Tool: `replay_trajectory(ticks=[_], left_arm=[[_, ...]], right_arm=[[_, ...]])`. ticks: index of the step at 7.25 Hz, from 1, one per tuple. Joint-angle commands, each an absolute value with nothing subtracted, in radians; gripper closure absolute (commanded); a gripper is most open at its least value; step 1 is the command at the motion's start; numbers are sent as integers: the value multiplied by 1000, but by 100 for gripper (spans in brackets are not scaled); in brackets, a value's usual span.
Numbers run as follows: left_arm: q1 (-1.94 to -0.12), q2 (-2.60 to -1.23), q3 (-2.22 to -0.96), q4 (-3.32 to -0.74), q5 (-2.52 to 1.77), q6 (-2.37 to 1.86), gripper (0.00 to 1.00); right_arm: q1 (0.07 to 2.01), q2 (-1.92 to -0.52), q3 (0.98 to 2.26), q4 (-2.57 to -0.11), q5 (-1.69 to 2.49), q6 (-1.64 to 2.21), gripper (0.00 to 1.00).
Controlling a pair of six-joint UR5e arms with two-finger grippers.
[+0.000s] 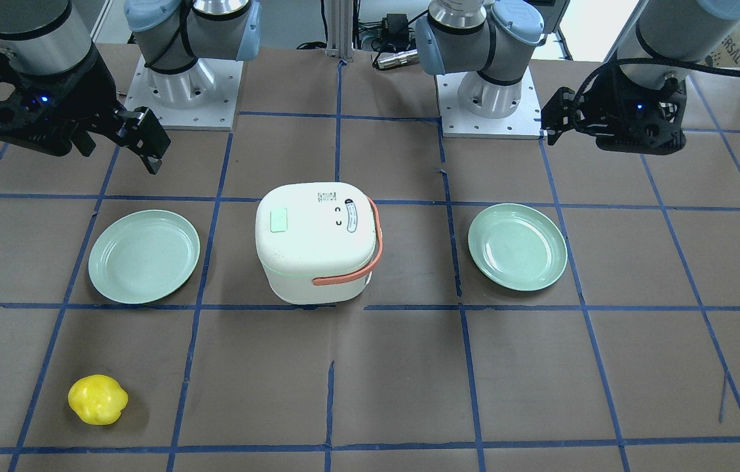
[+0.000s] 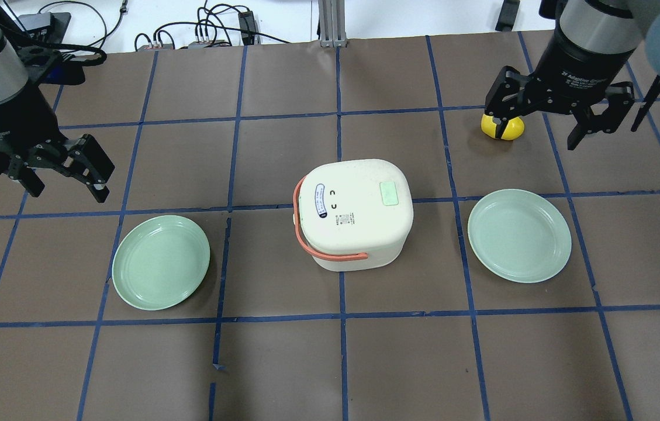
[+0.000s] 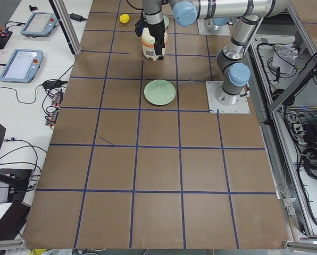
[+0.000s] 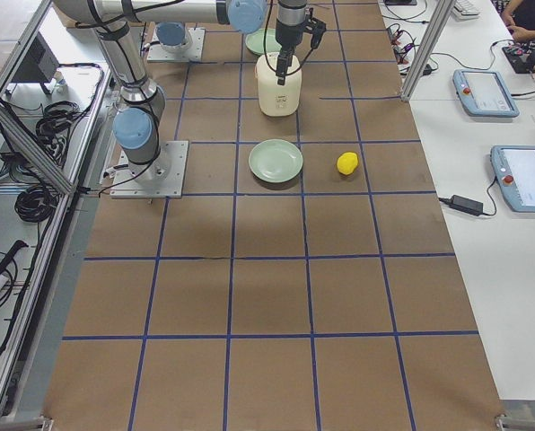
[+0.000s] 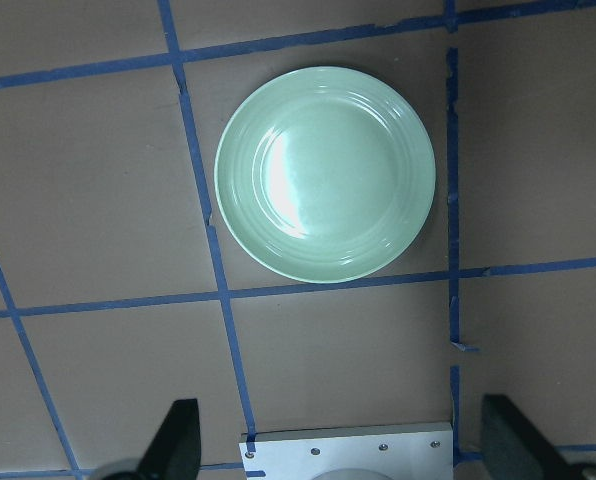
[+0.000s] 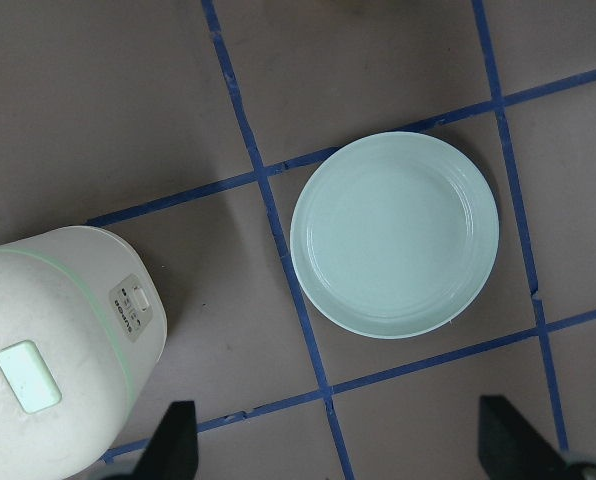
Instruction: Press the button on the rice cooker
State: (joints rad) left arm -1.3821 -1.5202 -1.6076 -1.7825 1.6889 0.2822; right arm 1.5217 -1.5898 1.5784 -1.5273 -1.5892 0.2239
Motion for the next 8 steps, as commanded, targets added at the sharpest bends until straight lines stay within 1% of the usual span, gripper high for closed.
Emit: replay_trajectory(ticks=[1,7,8], left_arm=[[-1382,-1519,-1608,-1782,1689,282,0],[-1382,-1520,-1608,-1782,1689,282,0],[-1382,-1520,-1608,-1782,1689,282,0]], right_arm=[[1522,-1588,1578,-1528,-1589,222,0],[1531,-1591,1575,-1526,-1586,229,0],[1598,-1588,1563,-1532,-1580,248,1]])
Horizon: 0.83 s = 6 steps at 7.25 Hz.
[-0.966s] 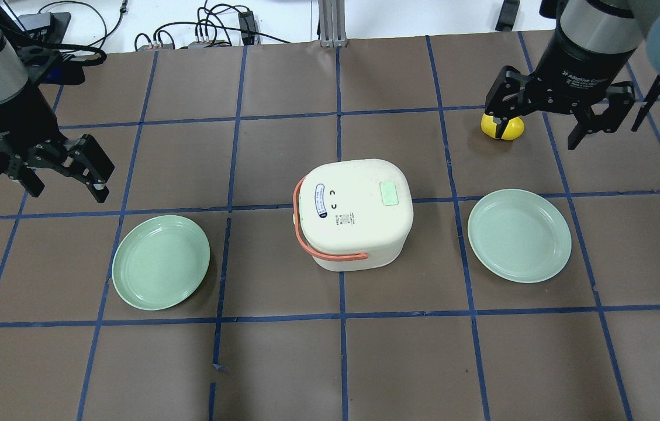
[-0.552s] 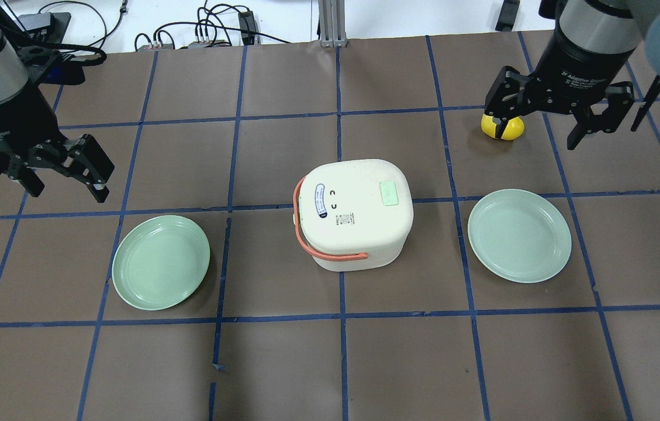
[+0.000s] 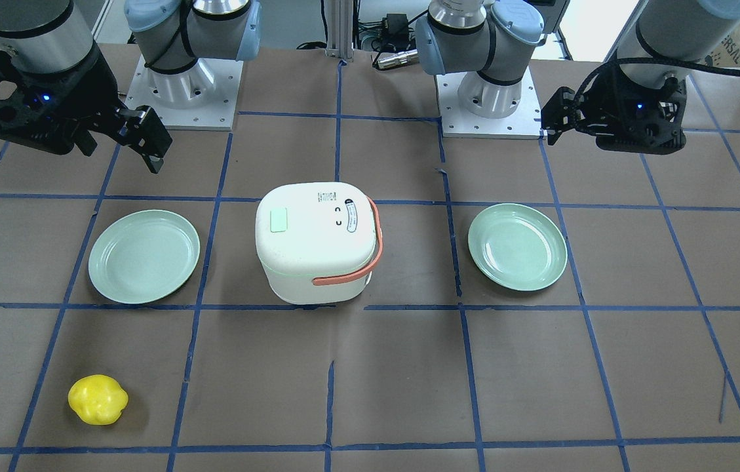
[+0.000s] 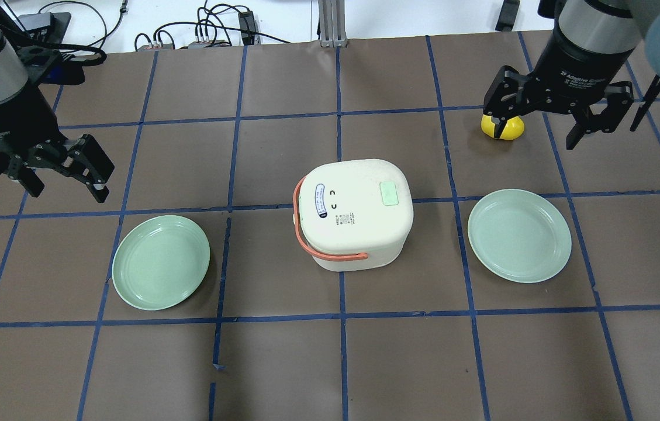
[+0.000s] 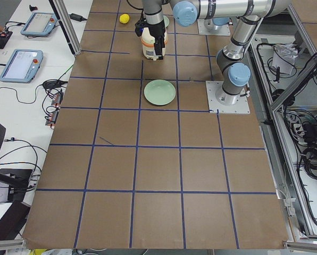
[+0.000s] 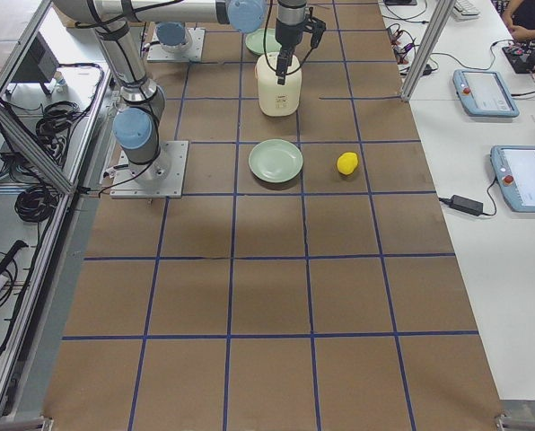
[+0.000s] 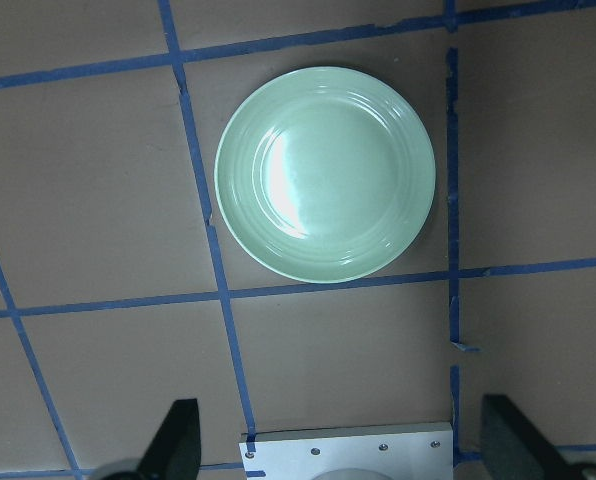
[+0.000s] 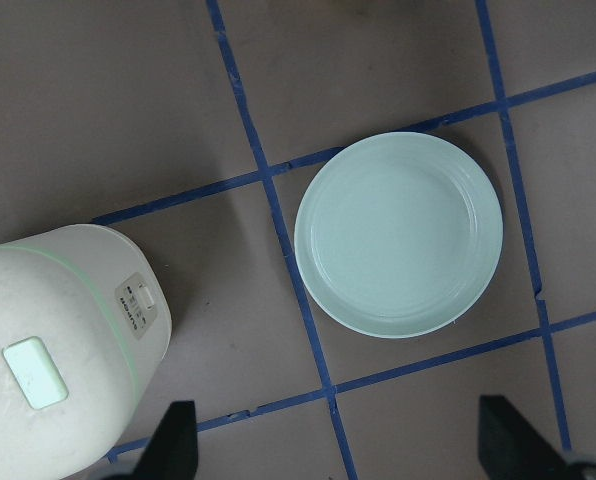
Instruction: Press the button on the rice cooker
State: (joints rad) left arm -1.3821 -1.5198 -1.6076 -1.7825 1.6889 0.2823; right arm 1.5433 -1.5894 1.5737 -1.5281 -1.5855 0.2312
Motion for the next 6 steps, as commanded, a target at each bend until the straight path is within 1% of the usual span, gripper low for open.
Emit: replay_trajectory(ticks=[1,2,3,4,5,6], left_arm=[[-1382,-1520,-1608,-1782,1689,282,0],[-1382,-1520,-1608,-1782,1689,282,0],[-1382,-1519,-1608,-1782,1689,282,0],[-1382,-1520,-1608,-1782,1689,282,0],[-1382,-1520,-1608,-1782,1689,282,0],[-1382,-1520,-1608,-1782,1689,282,0]], right_arm=[[1670,-1585,1568,-1558,-1580,297,2],[1725,-1566,1575,-1609,-1577,343,7],[1776,-1540,1574,-1621,-1566,344,29],[1810,-1501,1575,-1629,-1537,342,58],[1815,-1461,1575,-1670,-1495,336,76],[1813,-1431,1577,-1684,-1456,327,92]])
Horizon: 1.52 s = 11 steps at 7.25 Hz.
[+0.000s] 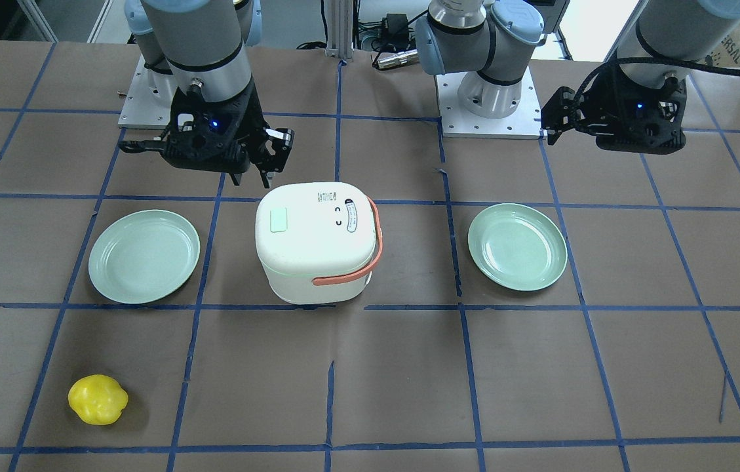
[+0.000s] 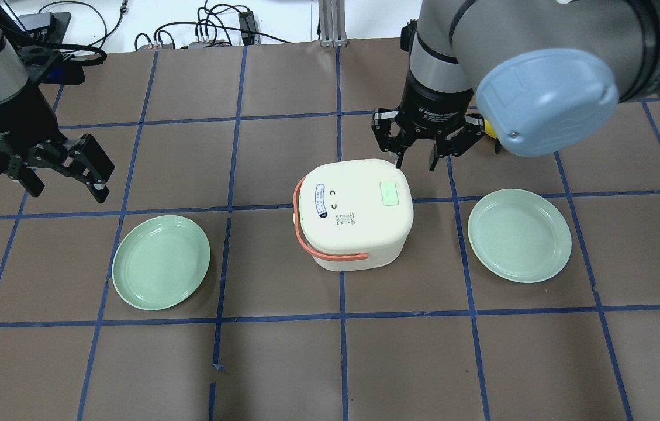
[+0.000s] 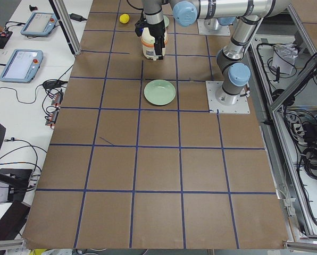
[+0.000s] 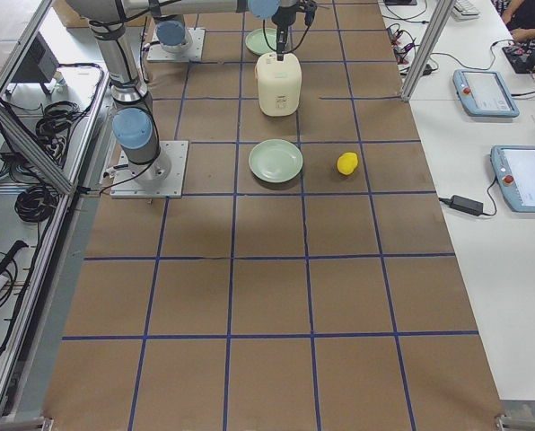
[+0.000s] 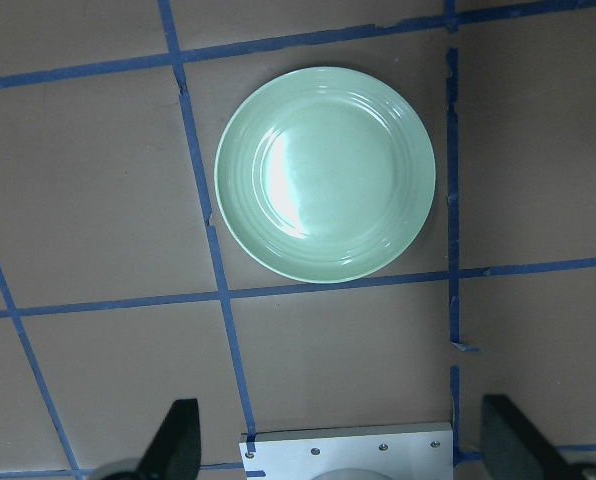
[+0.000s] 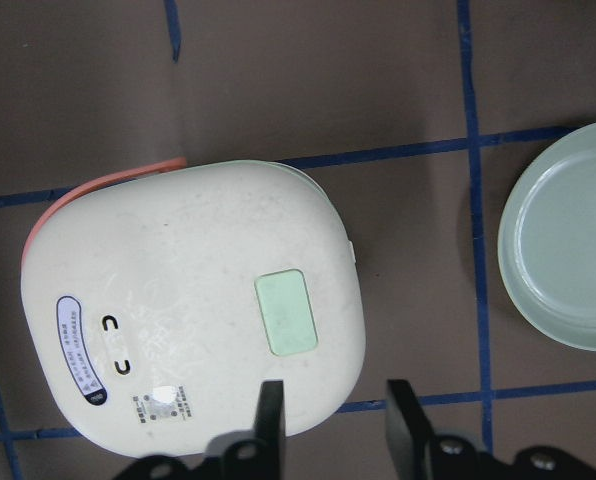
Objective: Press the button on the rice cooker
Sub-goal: 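Move the right gripper over the rice cooker's green lid button and lower it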
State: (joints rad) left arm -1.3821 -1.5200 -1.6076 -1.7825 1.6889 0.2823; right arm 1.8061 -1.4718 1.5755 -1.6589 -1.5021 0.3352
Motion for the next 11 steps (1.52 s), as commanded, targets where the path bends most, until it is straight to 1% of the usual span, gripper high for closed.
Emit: replay_trajectory(ticks=[1,5,7,11], left_arm=[[-1382,-1520,-1608,-1782,1689,282,0],[-1382,-1520,-1608,-1782,1689,282,0],[-1382,-1520,-1608,-1782,1689,282,0],[-1382,-1520,-1608,-1782,1689,282,0]], right_arm=[[1812,-1413,1577,-1686,-1456,325,92],[1804,-1375,1591,-1720,-1457,292,93],[1805,-1384,1641,-1746,-1459,287,93],[1805,-1376,1654,-1750,-1457,288,92]])
